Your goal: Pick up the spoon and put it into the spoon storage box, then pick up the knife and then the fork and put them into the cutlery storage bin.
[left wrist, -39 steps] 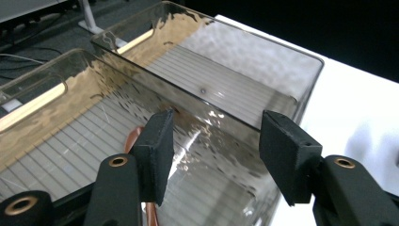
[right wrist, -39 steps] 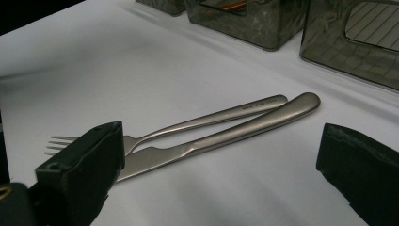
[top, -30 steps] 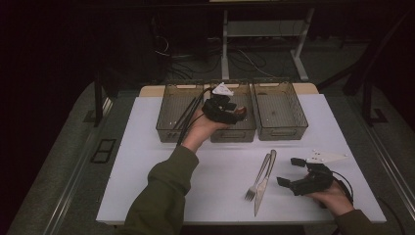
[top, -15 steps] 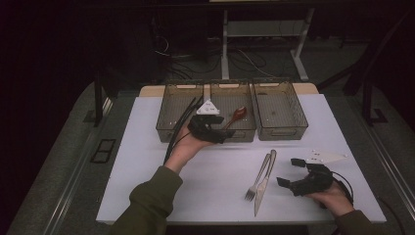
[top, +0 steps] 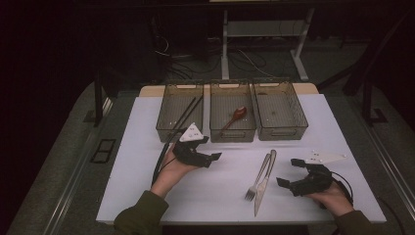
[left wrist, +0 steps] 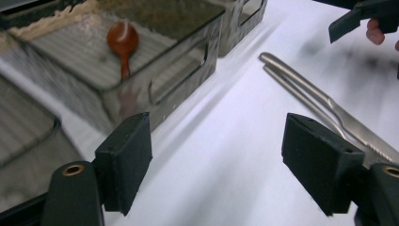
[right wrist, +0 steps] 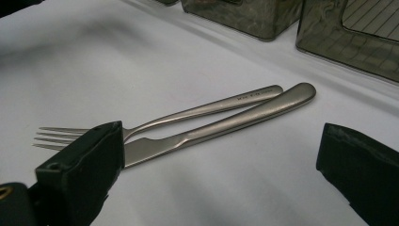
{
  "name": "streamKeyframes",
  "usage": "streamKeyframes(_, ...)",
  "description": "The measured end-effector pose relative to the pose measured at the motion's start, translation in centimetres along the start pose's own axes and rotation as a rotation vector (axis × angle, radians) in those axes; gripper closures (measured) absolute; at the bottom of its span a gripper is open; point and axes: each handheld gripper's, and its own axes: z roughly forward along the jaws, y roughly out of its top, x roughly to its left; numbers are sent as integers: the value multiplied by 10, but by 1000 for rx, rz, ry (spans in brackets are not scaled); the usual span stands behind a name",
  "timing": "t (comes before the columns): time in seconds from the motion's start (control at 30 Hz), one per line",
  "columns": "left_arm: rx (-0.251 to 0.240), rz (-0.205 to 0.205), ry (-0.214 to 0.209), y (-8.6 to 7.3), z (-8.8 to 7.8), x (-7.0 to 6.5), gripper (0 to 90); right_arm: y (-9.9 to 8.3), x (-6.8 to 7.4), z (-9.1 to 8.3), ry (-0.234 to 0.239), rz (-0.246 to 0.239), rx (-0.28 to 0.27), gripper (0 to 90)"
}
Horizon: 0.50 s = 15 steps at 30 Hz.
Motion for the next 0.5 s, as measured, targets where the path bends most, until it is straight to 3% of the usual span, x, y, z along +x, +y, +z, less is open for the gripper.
streamKeyframes(0.33,-12,-12,42,-30,-22,-3,130,0,0,0,-2,-2,-3,10)
streamKeyframes(0.5,-22,-35,40,-44,-32,-8,48,0,0,0,-1,2,1,10)
